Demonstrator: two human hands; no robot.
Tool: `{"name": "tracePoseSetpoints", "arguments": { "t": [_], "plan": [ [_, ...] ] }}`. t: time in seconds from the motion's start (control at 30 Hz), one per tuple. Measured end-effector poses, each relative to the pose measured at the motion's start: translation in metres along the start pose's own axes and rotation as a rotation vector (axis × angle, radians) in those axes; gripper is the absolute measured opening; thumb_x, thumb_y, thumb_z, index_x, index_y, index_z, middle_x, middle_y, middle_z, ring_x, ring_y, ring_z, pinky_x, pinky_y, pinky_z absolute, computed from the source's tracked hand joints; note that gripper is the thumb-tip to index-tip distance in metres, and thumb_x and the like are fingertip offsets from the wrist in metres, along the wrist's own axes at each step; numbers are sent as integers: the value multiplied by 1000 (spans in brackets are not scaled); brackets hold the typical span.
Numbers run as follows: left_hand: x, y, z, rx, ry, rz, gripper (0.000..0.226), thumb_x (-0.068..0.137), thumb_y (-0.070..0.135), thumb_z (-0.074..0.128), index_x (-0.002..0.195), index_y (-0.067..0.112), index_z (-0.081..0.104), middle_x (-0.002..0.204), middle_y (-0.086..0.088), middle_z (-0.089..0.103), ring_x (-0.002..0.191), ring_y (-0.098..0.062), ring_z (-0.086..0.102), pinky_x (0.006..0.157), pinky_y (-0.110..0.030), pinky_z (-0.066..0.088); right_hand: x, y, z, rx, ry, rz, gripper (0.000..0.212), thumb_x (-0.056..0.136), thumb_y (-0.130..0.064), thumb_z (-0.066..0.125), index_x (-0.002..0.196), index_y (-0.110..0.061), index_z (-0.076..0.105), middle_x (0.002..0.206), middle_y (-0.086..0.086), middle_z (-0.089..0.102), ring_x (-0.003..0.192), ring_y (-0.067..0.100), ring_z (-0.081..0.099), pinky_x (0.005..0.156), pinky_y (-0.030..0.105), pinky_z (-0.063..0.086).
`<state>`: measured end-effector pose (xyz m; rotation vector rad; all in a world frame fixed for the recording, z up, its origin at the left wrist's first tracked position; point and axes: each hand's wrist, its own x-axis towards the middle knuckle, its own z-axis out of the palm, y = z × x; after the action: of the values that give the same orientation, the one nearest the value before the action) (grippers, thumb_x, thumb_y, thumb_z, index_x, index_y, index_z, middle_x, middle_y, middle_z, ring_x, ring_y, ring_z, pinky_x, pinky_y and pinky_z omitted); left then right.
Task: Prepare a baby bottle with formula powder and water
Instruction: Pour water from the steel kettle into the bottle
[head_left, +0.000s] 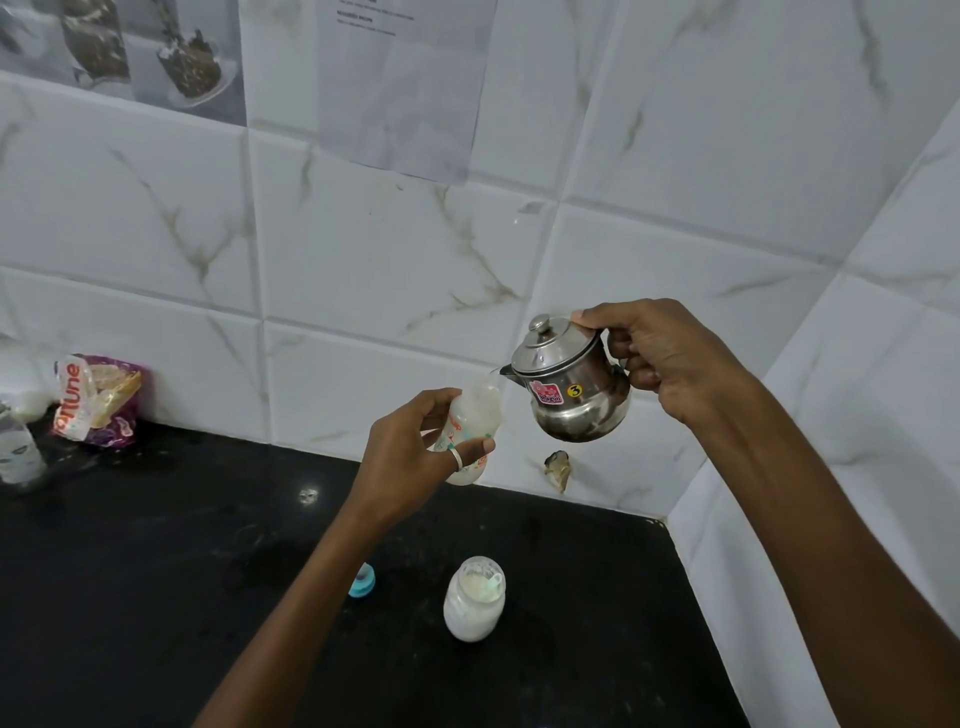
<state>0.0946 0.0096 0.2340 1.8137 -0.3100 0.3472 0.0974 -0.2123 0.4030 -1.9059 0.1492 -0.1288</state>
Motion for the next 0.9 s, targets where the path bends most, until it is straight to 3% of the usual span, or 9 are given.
{"name": "tracePoseSetpoints", "arguments": {
  "t": [0.9],
  "plan": [
    [0, -7, -4, -17, 8, 5, 58, 76, 36, 86, 127, 26, 61, 114, 20, 64, 109, -5, 64, 82, 0, 47, 8, -7, -1, -21, -14, -12, 25, 81, -27, 78, 94, -17, 60, 52, -7, 30, 41, 9, 20, 37, 20, 17]
  ]
}}
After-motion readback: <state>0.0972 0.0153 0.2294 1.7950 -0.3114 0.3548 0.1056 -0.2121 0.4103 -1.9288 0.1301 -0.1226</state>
